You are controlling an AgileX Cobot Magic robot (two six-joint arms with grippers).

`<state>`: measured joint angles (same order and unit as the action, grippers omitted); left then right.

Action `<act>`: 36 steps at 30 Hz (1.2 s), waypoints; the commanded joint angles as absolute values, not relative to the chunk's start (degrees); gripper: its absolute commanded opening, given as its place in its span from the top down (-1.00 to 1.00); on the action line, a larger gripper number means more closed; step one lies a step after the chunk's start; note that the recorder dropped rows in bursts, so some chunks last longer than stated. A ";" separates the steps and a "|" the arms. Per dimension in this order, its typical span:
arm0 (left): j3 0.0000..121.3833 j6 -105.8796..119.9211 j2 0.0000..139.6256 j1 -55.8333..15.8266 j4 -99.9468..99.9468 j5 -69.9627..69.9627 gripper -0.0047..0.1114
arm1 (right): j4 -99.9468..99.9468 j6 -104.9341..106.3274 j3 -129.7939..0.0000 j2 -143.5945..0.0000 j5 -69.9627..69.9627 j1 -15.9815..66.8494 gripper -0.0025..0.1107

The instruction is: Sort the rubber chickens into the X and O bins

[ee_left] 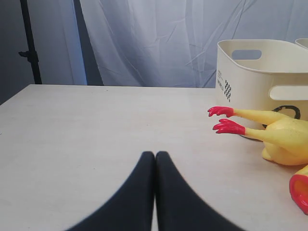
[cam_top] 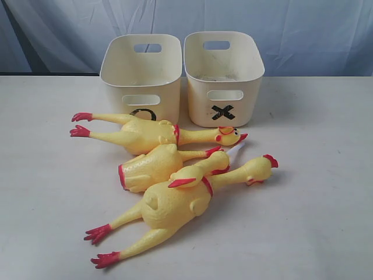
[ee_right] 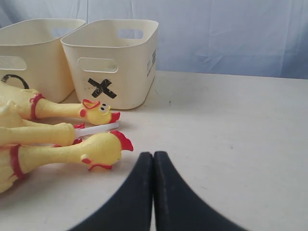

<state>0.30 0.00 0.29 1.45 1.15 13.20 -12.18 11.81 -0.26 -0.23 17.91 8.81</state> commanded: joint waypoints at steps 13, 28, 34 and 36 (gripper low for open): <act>0.00 0.00 0.00 1.64 1.17 12.84 0.92 | -12.82 11.90 0.00 0.00 15.98 8.59 0.97; 0.00 0.00 0.00 1.64 1.17 12.84 0.92 | -22.94 5.25 0.00 0.00 1.16 8.59 0.97; 0.00 0.00 0.00 1.64 1.17 12.84 0.92 | -22.97 5.25 0.00 0.00 0.97 8.59 0.97; 0.00 0.00 0.00 1.64 1.17 12.84 0.92 | -24.18 4.70 0.00 0.00 0.00 8.59 0.97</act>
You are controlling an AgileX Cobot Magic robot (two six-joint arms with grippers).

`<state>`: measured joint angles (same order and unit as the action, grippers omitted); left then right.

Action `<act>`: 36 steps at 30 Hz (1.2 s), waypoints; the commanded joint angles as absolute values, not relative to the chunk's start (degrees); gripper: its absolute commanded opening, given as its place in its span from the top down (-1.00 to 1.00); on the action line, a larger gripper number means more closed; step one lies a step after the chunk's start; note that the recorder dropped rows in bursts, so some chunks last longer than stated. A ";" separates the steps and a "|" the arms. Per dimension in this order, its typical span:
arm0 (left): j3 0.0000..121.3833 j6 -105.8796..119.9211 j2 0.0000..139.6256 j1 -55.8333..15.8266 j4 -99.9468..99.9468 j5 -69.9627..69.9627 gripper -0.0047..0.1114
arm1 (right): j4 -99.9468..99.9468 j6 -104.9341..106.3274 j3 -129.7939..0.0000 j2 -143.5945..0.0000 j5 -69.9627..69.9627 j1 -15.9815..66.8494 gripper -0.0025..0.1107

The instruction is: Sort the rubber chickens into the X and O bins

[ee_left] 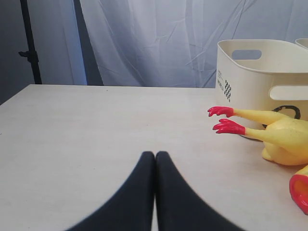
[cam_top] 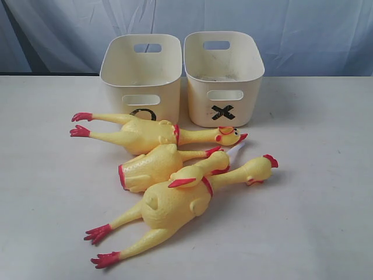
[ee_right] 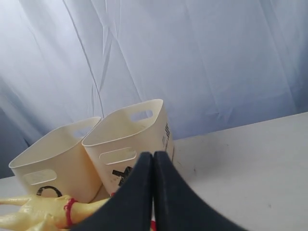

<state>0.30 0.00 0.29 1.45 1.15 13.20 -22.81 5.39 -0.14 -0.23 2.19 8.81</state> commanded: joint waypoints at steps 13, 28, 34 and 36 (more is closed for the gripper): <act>0.00 0.00 0.00 1.64 1.04 12.84 0.92 | -30.47 4.25 -0.47 0.00 4.64 8.59 0.97; 0.00 0.00 0.00 1.64 1.04 12.84 0.92 | -33.55 12.05 -17.86 -5.74 24.56 8.59 0.97; 0.00 0.00 0.00 1.64 1.04 12.84 0.92 | -34.20 17.76 -23.79 -14.86 29.25 9.40 0.97; 0.00 0.00 0.00 1.64 1.04 12.84 0.92 | -35.40 21.27 -25.06 -18.83 29.93 10.68 0.97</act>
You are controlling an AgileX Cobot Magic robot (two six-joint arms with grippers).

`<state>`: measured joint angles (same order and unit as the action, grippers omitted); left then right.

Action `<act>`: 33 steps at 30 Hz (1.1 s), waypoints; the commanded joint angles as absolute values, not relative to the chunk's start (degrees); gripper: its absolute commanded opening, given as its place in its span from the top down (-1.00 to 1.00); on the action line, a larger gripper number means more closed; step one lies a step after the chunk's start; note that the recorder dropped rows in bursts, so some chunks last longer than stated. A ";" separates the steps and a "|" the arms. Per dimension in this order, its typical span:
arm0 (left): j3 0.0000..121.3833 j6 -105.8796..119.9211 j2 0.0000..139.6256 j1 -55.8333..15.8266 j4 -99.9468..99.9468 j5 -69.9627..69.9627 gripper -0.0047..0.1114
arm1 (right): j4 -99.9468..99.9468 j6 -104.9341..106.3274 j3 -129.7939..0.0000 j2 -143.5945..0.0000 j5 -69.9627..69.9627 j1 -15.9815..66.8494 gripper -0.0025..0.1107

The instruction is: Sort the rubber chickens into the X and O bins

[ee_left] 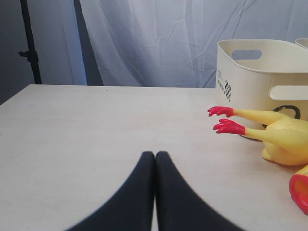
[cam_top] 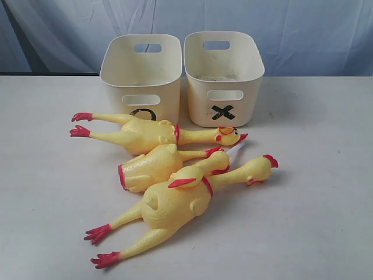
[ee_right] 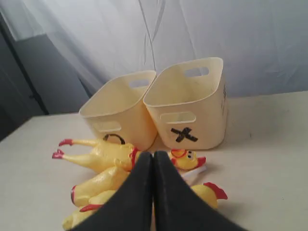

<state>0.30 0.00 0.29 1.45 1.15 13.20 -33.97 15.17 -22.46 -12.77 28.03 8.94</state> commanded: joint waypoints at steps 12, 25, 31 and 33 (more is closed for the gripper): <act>0.00 0.00 0.00 1.64 1.04 12.84 0.92 | -33.65 29.96 -32.37 -42.96 31.71 23.60 0.97; 0.00 0.00 0.00 1.64 1.04 12.84 0.92 | -15.00 30.17 -34.04 -59.91 24.20 39.41 0.97; 0.00 0.00 0.00 1.64 1.04 12.84 0.92 | -10.58 30.17 -34.04 -63.08 14.66 41.33 0.97; 0.00 0.00 0.00 1.64 1.04 12.84 0.92 | -10.58 30.17 -34.04 -64.51 12.91 41.28 0.97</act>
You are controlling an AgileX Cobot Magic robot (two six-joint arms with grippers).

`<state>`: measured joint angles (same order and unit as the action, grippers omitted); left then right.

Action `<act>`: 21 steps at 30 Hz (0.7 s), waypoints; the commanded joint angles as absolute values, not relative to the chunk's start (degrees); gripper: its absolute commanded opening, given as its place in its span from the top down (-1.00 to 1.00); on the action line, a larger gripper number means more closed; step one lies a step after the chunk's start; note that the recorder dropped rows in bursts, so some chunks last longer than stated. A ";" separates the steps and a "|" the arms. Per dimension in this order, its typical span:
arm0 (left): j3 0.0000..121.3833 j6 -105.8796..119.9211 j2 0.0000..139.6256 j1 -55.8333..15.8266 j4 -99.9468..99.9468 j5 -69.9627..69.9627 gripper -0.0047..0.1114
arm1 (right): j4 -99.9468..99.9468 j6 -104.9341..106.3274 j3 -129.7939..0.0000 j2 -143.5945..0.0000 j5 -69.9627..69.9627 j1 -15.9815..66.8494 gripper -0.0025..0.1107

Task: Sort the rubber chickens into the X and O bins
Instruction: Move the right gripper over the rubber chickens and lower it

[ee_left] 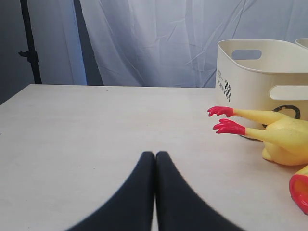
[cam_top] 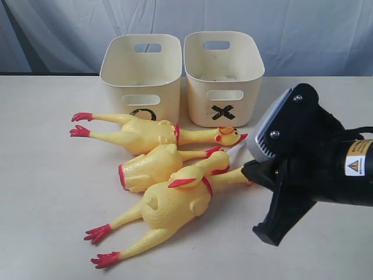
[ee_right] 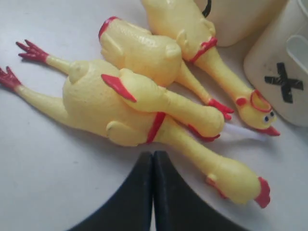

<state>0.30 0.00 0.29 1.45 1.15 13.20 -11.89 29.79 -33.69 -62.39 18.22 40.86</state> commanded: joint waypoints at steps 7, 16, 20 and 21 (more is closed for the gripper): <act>0.00 0.00 0.00 1.64 1.04 12.84 0.92 | -10.58 37.86 -34.04 -69.79 11.28 42.87 0.97; 0.00 0.00 0.00 1.64 1.02 12.88 0.92 | -6.20 48.00 -34.04 -74.60 4.65 48.00 0.97; 0.00 0.00 0.00 1.64 0.92 12.88 0.92 | 0.00 48.00 -34.04 -75.76 4.24 48.00 0.96; 0.00 0.00 0.00 1.64 0.92 12.87 0.92 | 0.65 48.00 -34.04 -75.96 4.24 48.00 0.94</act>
<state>0.30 0.00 0.29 1.45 1.15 13.20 -3.14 47.57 -33.78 -75.32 5.11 47.83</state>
